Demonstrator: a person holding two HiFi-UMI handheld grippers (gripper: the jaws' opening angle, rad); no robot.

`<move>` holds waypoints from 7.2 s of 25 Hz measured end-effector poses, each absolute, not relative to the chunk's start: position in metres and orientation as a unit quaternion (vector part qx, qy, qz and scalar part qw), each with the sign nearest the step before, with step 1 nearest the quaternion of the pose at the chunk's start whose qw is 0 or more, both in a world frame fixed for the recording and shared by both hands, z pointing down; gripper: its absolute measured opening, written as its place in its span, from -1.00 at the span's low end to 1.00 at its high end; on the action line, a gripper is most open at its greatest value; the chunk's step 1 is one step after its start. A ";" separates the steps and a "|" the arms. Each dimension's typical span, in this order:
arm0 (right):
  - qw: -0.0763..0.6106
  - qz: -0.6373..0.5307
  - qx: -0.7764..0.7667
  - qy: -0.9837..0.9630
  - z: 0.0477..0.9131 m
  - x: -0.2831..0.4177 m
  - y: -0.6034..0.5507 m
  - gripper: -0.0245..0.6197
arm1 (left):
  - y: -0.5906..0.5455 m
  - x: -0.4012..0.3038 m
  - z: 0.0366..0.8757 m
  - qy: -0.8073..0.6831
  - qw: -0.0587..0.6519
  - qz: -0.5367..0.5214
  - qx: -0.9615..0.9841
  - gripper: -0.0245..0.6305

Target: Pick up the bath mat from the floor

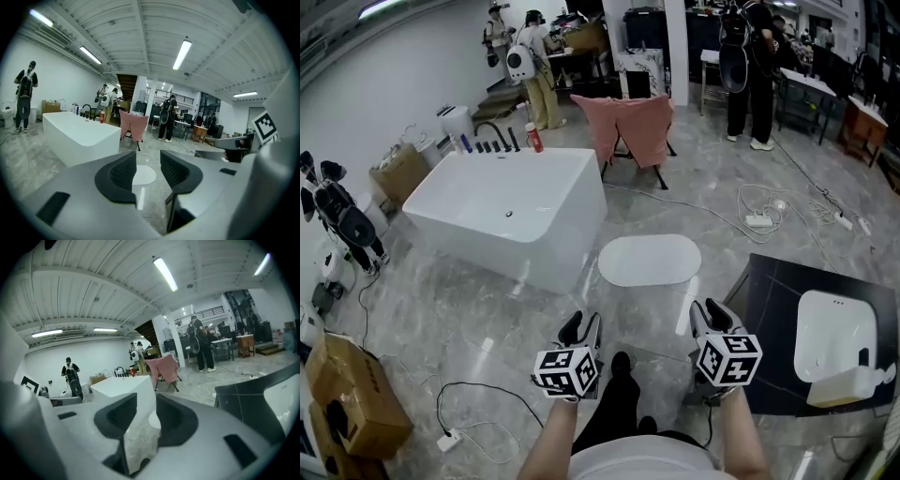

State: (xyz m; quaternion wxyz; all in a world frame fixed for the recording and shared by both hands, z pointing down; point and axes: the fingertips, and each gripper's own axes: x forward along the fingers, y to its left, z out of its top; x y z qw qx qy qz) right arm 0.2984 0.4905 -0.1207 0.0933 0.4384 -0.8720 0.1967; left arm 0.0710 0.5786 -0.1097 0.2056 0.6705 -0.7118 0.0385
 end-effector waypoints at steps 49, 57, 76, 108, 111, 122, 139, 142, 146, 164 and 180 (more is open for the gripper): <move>0.134 0.280 0.512 -0.801 -0.002 0.205 -0.046 -0.57 | 0.058 -0.116 0.028 -0.731 0.300 0.088 0.607 -0.28; 0.169 0.301 0.518 -0.783 0.097 0.219 -0.087 -0.57 | 0.012 -0.126 0.113 -0.741 0.318 0.106 0.582 -0.28; 0.177 0.293 0.539 -0.770 0.432 0.215 -0.131 -0.57 | -0.009 -0.157 0.457 -0.727 0.318 0.138 0.592 -0.24; 0.217 0.254 0.406 -0.850 0.663 0.063 -0.139 -0.58 | 0.010 -0.292 0.750 -0.777 0.355 0.162 0.494 -0.15; 0.218 0.258 0.393 -0.855 0.668 0.045 -0.136 -0.57 | 0.009 -0.300 0.759 -0.777 0.372 0.151 0.485 -0.12; 0.214 0.282 0.377 -0.856 0.677 0.027 -0.121 -0.57 | -0.002 -0.293 0.780 -0.753 0.401 0.176 0.491 0.02; 0.223 0.290 0.395 -0.843 0.683 0.059 -0.115 -0.58 | -0.016 -0.243 0.771 -0.695 0.416 0.219 0.544 -0.53; 0.221 0.290 0.402 -0.840 0.681 0.065 -0.116 -0.58 | -0.028 -0.227 0.757 -0.691 0.406 0.210 0.561 -0.69; 0.213 0.292 0.417 -0.834 0.678 0.080 -0.119 -0.58 | -0.043 -0.200 0.746 -0.679 0.391 0.211 0.585 -0.80; 0.271 0.265 0.578 -0.723 0.707 0.278 -0.172 -0.57 | -0.115 -0.072 0.711 -0.579 0.409 0.166 0.686 -0.86; 0.365 0.292 0.505 -0.725 0.768 0.295 -0.225 0.02 | -0.157 -0.007 0.716 -0.518 0.427 0.151 0.726 -0.86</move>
